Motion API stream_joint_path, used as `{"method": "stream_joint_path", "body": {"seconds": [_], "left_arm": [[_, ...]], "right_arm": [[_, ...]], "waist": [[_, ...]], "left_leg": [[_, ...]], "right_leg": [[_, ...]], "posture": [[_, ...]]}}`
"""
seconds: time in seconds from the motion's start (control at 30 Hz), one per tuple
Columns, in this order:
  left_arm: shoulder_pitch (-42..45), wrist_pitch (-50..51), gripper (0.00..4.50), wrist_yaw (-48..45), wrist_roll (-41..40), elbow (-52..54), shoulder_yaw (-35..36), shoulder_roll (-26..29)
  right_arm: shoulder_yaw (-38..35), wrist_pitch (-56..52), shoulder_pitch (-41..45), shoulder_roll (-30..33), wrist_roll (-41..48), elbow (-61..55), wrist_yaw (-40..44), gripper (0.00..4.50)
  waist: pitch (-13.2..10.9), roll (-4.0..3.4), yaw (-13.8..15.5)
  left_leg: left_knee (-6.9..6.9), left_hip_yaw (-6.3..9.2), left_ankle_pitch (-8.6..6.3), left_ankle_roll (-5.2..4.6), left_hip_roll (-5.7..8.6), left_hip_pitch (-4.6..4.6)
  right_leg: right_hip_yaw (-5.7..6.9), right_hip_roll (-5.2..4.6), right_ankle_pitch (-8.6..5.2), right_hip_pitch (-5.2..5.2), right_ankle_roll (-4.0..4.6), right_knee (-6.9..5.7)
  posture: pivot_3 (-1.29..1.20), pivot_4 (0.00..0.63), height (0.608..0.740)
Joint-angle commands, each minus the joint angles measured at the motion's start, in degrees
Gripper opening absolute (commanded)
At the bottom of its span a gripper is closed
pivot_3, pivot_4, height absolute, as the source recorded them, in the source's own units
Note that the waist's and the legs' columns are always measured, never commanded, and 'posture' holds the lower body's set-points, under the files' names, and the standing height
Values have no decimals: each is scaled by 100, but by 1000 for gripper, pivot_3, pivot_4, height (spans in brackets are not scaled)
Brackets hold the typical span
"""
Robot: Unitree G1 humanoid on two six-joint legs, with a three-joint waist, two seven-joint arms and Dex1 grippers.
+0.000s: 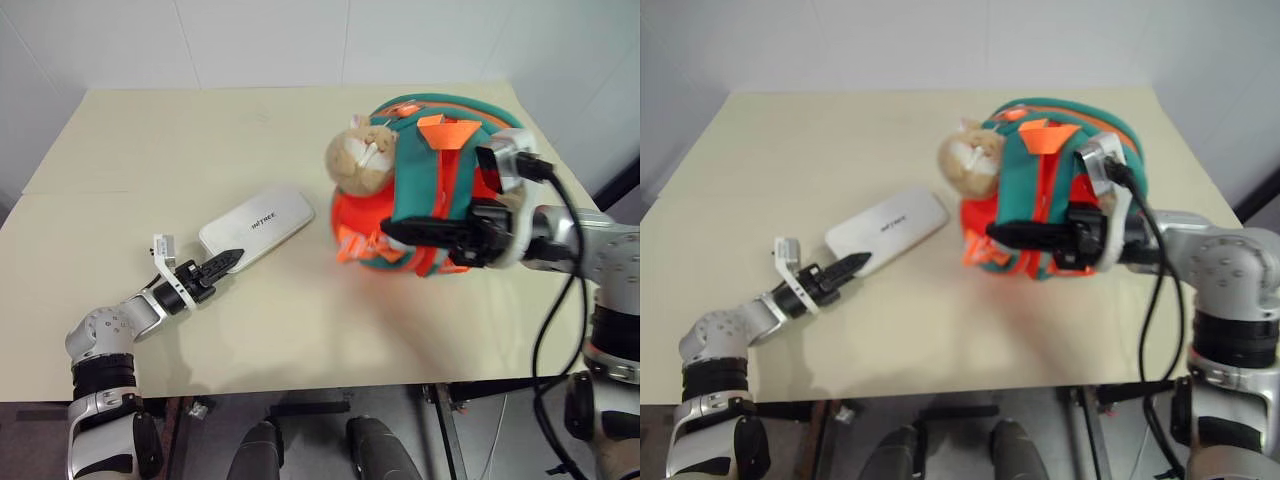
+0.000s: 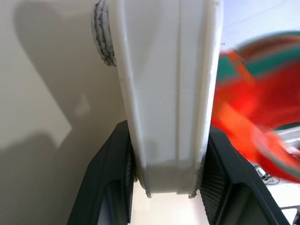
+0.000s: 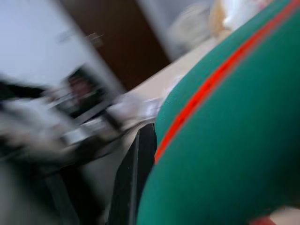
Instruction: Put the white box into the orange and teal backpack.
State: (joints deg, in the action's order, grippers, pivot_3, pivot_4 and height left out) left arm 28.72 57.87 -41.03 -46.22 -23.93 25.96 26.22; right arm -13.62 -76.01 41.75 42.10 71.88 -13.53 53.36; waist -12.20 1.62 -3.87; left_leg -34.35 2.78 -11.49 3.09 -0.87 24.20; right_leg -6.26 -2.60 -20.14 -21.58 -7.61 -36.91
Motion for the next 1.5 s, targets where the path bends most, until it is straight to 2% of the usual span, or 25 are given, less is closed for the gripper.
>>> {"method": "stream_joint_path", "body": {"seconds": [0.03,0.13,0.2,0.3,0.4,0.6,0.77,0.97,1.17,1.5], "left_arm": [[-187,-113,1497,-9,65,30,3,33],[-252,-114,1497,22,16,129,-11,-16],[-330,-153,1497,-17,-36,253,-19,-62],[-572,-371,1497,-154,-77,808,-107,-102],[-1000,-1101,1497,-806,223,1752,-623,91],[-1279,-1519,1497,-828,-248,2786,-177,59],[-1349,-1476,1497,-437,-906,3695,308,67],[-1102,-1541,1497,56,-1543,4071,652,110],[-791,-1257,1497,12,-2201,4280,468,512],[-243,-833,1497,-596,-2888,4426,111,1528]], "right_arm": [[-211,-571,-309,502,978,-383,69,42],[-193,-716,-543,842,1295,-332,42,42],[-130,-676,-725,1008,1188,-345,152,42],[47,-440,-858,1077,754,-115,260,42],[303,-157,-1026,1265,207,-2,678,42],[864,457,-1060,1386,-676,341,1422,42],[1223,897,-1016,1330,-1312,757,1798,42],[1387,1074,-1023,1269,-1621,901,2058,42],[1427,1131,-1052,1255,-1810,929,2147,42],[1471,1168,-1009,1205,-1990,1011,2197,42]], "waist": [[1,1,46],[1,1,67],[1,1,68],[1,1,67],[1,1,97],[0,2,213],[0,2,222],[-1,3,224],[-2,6,223],[-3,6,211]], "left_leg": [[6,-2,0,0,-1,-1],[14,-8,-2,-3,-1,-1],[15,-9,-2,-3,-1,-2],[16,-13,-3,-4,-1,-2],[19,-14,-3,-5,1,0],[22,-13,-7,-6,-1,6],[21,-14,-9,-9,0,7],[17,-13,-10,-8,-1,7],[4,-12,-10,-8,1,7],[5,-12,-10,-8,0,6]], "right_leg": [[-1,-1,-1,-1,2,6],[-4,-2,-4,-3,7,12],[-4,-1,-4,-4,8,13],[-7,1,-5,-4,8,16],[-6,0,-5,-4,8,26],[-3,0,-4,-4,9,43],[-3,-1,-5,-2,8,49],[-1,6,-4,0,7,47],[-1,8,-2,5,3,43],[-2,11,-2,4,3,41]], "posture": [[0,150,740],[0,150,740],[0,150,740],[0,150,740],[0,150,740],[0,150,740],[0,150,740],[0,150,740],[0,150,740],[0,150,740]]}}
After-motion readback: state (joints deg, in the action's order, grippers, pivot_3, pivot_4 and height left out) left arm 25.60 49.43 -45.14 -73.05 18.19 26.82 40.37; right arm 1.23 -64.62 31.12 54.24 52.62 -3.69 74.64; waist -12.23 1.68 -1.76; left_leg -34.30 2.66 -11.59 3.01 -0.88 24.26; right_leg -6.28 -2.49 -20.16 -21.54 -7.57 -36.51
